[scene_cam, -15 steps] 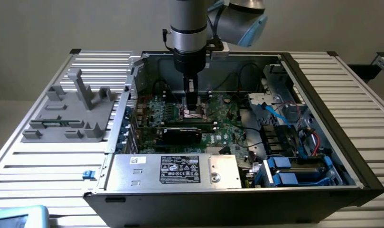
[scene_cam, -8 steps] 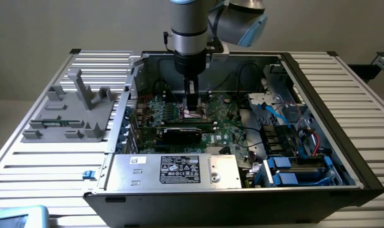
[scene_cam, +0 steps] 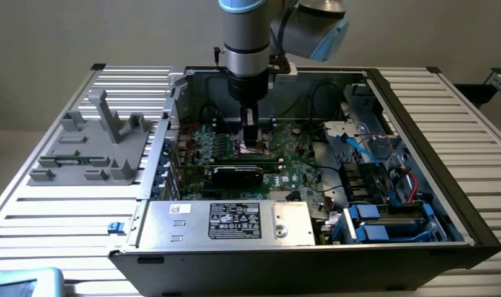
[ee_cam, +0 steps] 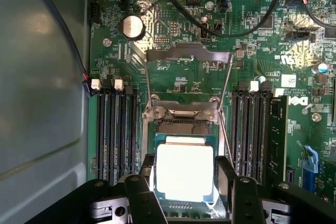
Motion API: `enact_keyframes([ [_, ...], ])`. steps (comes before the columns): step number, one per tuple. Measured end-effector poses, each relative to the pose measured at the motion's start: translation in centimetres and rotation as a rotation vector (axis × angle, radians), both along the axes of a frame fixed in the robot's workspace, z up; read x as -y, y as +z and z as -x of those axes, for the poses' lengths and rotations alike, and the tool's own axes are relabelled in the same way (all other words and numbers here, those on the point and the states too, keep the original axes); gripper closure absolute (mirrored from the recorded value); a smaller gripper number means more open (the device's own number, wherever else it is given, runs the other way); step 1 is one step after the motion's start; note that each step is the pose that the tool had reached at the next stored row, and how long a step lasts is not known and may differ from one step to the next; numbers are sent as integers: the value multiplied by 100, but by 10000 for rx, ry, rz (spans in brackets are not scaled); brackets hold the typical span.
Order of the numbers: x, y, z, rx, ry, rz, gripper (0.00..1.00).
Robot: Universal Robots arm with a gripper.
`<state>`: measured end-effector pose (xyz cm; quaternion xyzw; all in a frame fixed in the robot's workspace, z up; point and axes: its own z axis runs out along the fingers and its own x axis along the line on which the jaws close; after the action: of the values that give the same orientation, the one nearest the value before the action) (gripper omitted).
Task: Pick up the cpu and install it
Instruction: 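Place the cpu into insertion slot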
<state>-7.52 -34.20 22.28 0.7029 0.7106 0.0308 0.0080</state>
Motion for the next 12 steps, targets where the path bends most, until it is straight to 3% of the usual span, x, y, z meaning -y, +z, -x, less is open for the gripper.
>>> enact_keyframes([
  [12, 0, -127, -3, -21, -1, -179, 45],
])
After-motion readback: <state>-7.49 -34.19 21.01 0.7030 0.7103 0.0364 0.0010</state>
